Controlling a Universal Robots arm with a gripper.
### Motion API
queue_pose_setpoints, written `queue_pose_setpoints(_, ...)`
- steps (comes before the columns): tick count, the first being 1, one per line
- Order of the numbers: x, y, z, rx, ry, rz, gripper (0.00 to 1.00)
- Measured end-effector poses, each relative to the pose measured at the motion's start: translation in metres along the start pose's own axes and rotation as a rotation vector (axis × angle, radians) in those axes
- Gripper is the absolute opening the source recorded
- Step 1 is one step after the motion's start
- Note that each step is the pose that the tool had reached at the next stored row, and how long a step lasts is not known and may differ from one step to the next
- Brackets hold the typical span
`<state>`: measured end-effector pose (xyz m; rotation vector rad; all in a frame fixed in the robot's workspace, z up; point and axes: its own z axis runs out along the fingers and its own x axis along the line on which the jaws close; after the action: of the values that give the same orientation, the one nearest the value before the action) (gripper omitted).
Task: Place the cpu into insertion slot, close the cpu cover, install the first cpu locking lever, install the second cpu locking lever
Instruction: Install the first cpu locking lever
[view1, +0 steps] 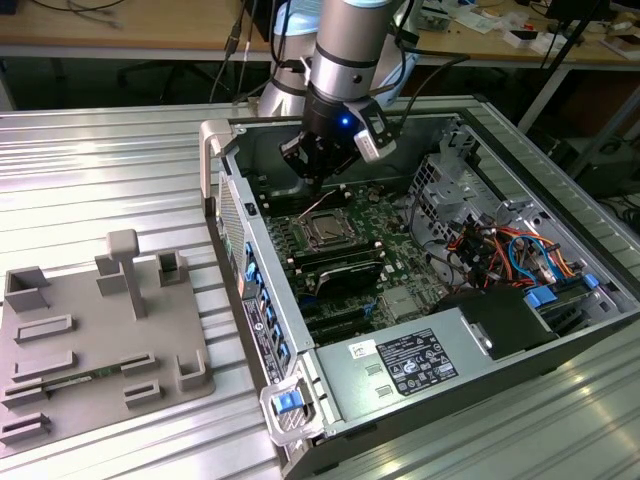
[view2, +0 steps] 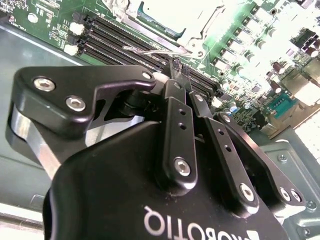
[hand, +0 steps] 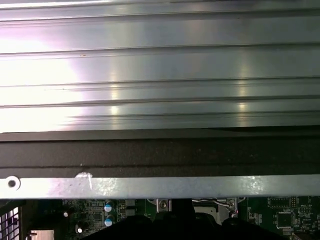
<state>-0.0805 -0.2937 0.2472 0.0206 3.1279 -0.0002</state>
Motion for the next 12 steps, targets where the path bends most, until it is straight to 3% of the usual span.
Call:
queue_pose_setpoints(4, -0.0018, 0.0, 0.0022, -0.0005, -0.0001, -0.035, 0.11)
queue_pose_setpoints(9, -0.0141, 0.0014, 0.008, 0.0, 0.0, -0.054, 0.11)
queue_pose_setpoints(11, -0.0243, 0.0019, 0.0104, -0.0002, 0.0, -0.061, 0.11)
queue_pose_setpoints(12, -0.026, 0.002, 0.0112, -0.0002, 0.0, -0.062, 0.11)
